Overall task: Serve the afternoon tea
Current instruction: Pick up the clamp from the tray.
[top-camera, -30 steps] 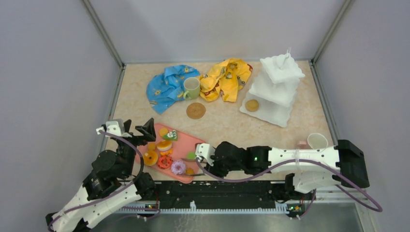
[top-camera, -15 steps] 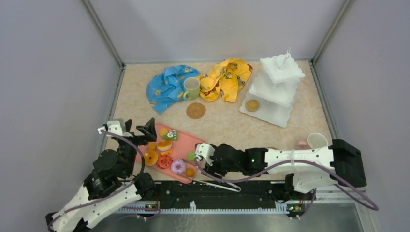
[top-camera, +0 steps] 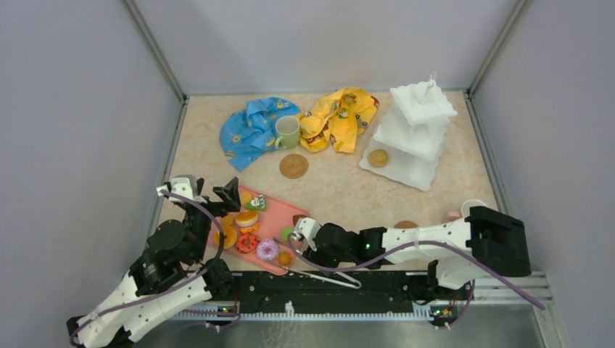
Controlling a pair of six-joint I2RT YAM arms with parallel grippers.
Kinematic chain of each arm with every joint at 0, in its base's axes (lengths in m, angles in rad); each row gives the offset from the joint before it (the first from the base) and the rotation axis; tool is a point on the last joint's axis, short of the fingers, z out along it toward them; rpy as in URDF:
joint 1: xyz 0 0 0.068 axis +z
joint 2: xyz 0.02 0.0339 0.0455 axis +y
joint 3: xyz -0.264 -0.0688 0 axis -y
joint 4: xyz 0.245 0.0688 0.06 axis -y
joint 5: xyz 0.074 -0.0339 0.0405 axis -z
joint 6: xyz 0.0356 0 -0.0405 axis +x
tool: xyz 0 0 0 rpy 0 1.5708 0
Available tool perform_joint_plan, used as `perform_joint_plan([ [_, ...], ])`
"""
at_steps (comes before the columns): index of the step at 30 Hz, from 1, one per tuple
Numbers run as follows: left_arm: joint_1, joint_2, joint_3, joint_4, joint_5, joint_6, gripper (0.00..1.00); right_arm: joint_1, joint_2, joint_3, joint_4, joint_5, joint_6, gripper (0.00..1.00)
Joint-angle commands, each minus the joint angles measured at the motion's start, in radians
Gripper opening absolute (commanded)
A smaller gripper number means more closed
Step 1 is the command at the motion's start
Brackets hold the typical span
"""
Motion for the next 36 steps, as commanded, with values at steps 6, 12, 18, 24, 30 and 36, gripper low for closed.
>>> perform_joint_plan([
  [6,0.0,0.009,0.01,-0.001,0.026,-0.032,0.99,0.009,0.153,0.046,0.079,0.037,0.041,0.46],
  [12,0.0,0.021,0.044,-0.037,0.097,-0.086,0.98,0.013,0.063,0.043,0.066,0.039,0.047,0.15],
  [18,0.0,0.092,0.142,-0.163,0.277,-0.202,0.97,0.012,-0.092,0.023,0.021,0.049,0.069,0.0],
  [24,0.0,0.195,0.198,-0.221,0.464,-0.231,0.93,0.005,-0.232,0.01,-0.004,0.127,0.121,0.0],
  [30,0.0,0.252,0.204,-0.196,0.636,-0.275,0.91,-0.023,-0.313,0.035,-0.001,0.158,0.21,0.0],
  [36,0.0,0.332,0.208,-0.197,0.762,-0.282,0.9,-0.024,-0.336,0.06,0.005,0.206,0.21,0.0],
])
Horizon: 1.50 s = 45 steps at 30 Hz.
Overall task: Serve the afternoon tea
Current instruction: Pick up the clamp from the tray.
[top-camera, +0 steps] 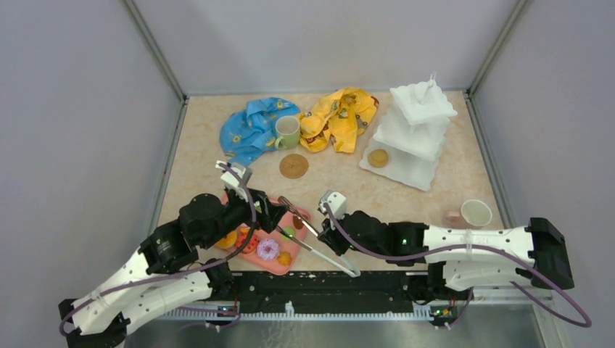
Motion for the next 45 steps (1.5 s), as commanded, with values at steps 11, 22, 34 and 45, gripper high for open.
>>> perform_joint_plan([
  [11,0.0,0.082,-0.002,0.087,0.431,0.136,0.87,-0.009,-0.135,0.013,0.095,0.057,0.0,0.0],
  [22,0.0,0.237,0.196,-0.014,-0.059,-0.175,0.99,-0.024,-0.065,0.07,0.0,0.392,0.15,0.0],
  [34,0.0,0.222,-0.025,0.251,-0.018,-0.401,0.97,-0.038,0.029,0.123,0.092,0.484,0.158,0.0],
  [45,0.0,0.23,-0.218,0.58,-0.004,-0.487,0.79,-0.053,0.06,0.105,0.159,0.447,0.17,0.0],
])
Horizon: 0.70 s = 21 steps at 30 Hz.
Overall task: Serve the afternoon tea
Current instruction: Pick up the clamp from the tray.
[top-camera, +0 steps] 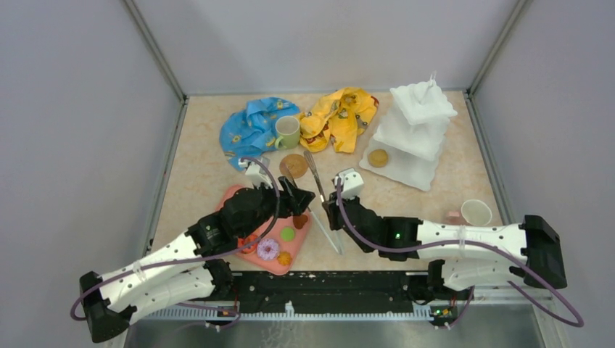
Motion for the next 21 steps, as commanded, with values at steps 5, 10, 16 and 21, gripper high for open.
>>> perform_joint_plan([
  [5,0.0,0.013,-0.05,0.184,0.018,-0.088,0.68,-0.074,-0.002,0.008,0.123,-0.079,0.035,0.0],
  [10,0.0,-0.045,-0.093,0.189,0.015,-0.129,0.44,-0.128,-0.02,-0.031,0.12,-0.088,0.059,0.0],
  [16,0.0,-0.083,-0.107,0.153,-0.018,-0.121,0.22,-0.18,-0.059,-0.092,0.164,-0.147,0.068,0.0],
  [21,0.0,-0.049,-0.127,0.254,0.081,-0.05,0.7,-0.183,-0.074,-0.118,0.238,-0.261,0.011,0.0],
])
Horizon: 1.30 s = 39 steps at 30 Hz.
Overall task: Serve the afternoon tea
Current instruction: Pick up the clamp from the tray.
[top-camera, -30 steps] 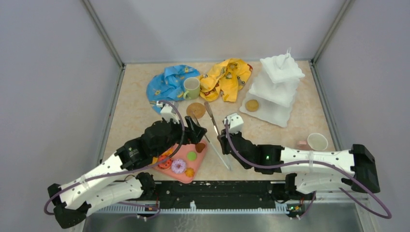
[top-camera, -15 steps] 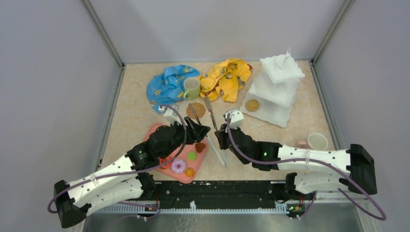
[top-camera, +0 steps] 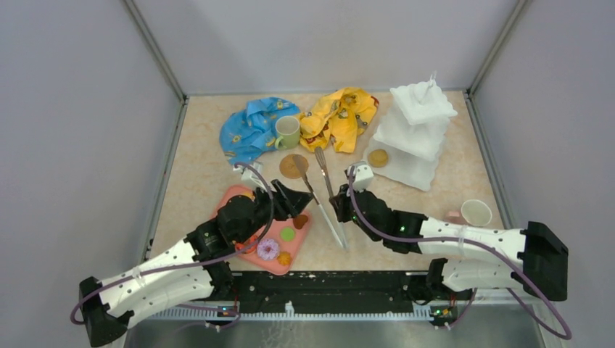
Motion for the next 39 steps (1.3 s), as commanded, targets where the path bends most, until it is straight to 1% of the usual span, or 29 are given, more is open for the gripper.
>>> perform_joint_plan([
  [1,0.0,0.048,-0.002,0.099,0.076,0.046,0.76,-0.007,-0.048,0.002,0.145,-0.124,-0.035,0.0],
  [3,0.001,0.102,0.036,0.077,0.078,0.047,0.86,-0.007,-0.054,-0.003,0.158,-0.142,-0.031,0.0],
  [4,0.001,0.126,0.051,0.072,0.075,0.049,0.88,-0.006,-0.06,-0.008,0.167,-0.147,-0.028,0.0],
  [7,0.004,0.188,0.08,0.078,0.062,0.045,0.89,-0.007,-0.076,-0.021,0.186,-0.155,-0.029,0.0],
  [12,0.015,0.205,0.067,0.162,0.073,0.028,0.77,-0.007,-0.078,-0.016,0.154,-0.163,-0.033,0.0],
  [15,0.018,0.206,0.055,0.184,0.069,0.01,0.65,-0.007,-0.078,-0.017,0.139,-0.157,-0.037,0.0],
  [20,0.018,0.188,0.026,0.186,0.058,-0.026,0.4,-0.007,-0.083,-0.008,0.091,-0.093,-0.018,0.0],
  [23,0.018,0.157,0.003,0.181,0.053,-0.055,0.31,-0.014,-0.093,-0.009,0.061,-0.043,0.005,0.0],
  [27,0.018,0.098,-0.02,0.163,0.05,-0.087,0.21,-0.047,-0.117,-0.029,0.032,-0.007,0.051,0.0],
  [30,0.018,0.064,-0.04,0.165,0.051,-0.095,0.09,-0.075,-0.127,-0.045,0.025,0.002,0.073,0.0],
  [31,0.018,0.054,-0.043,0.161,0.05,-0.097,0.07,-0.08,-0.128,-0.047,0.019,0.008,0.084,0.0],
  [36,0.018,0.03,-0.069,0.157,0.039,-0.107,0.07,-0.1,-0.128,-0.059,-0.013,0.034,0.149,0.0],
  [38,0.018,0.036,-0.077,0.172,0.03,-0.105,0.09,-0.101,-0.13,-0.063,-0.001,0.009,0.127,0.0],
  [39,0.018,0.045,-0.077,0.178,0.025,-0.101,0.11,-0.102,-0.133,-0.07,0.041,-0.031,0.085,0.0],
])
